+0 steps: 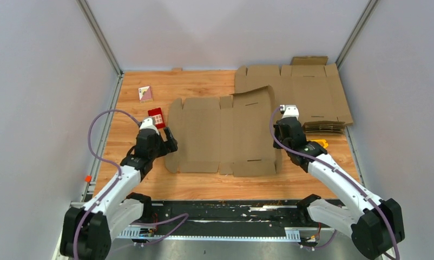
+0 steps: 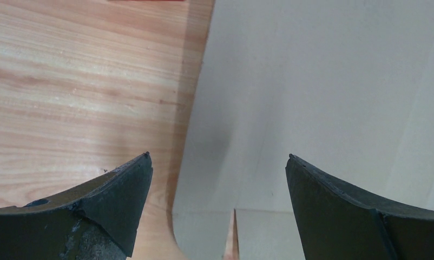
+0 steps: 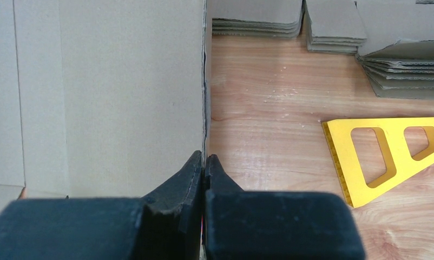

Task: Fold the paper box

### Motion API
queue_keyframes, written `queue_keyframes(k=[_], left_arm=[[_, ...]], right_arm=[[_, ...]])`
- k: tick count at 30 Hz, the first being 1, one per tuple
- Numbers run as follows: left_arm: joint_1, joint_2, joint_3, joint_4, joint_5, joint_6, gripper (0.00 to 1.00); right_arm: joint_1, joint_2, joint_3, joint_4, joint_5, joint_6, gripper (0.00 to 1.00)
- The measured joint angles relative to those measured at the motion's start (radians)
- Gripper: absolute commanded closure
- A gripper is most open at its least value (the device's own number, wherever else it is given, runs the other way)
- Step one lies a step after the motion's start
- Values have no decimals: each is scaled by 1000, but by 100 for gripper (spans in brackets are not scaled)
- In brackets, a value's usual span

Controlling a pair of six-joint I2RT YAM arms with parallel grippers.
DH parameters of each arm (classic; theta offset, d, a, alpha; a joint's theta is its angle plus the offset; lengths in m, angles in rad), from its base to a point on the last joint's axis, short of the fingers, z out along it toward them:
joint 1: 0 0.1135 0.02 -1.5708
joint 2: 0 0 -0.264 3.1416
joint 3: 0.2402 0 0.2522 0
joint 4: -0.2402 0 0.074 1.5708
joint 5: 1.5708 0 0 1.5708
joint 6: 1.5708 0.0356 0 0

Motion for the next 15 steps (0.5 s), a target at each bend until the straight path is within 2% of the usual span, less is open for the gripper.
queue_keyframes(k=[6, 11, 13, 15], left_arm=[[56, 209, 4, 156, 49, 6, 0], [71, 365, 58, 187, 118, 23, 0], [85, 414, 80, 211, 156, 23, 1], [105, 455, 105, 237, 196, 21, 7]], right_arm=[[0, 24, 0, -7, 3, 0, 100], [0, 24, 0, -6, 2, 0, 100], [0, 24, 0, -6, 0, 0, 100], [0, 24, 0, -6, -2, 0, 100]])
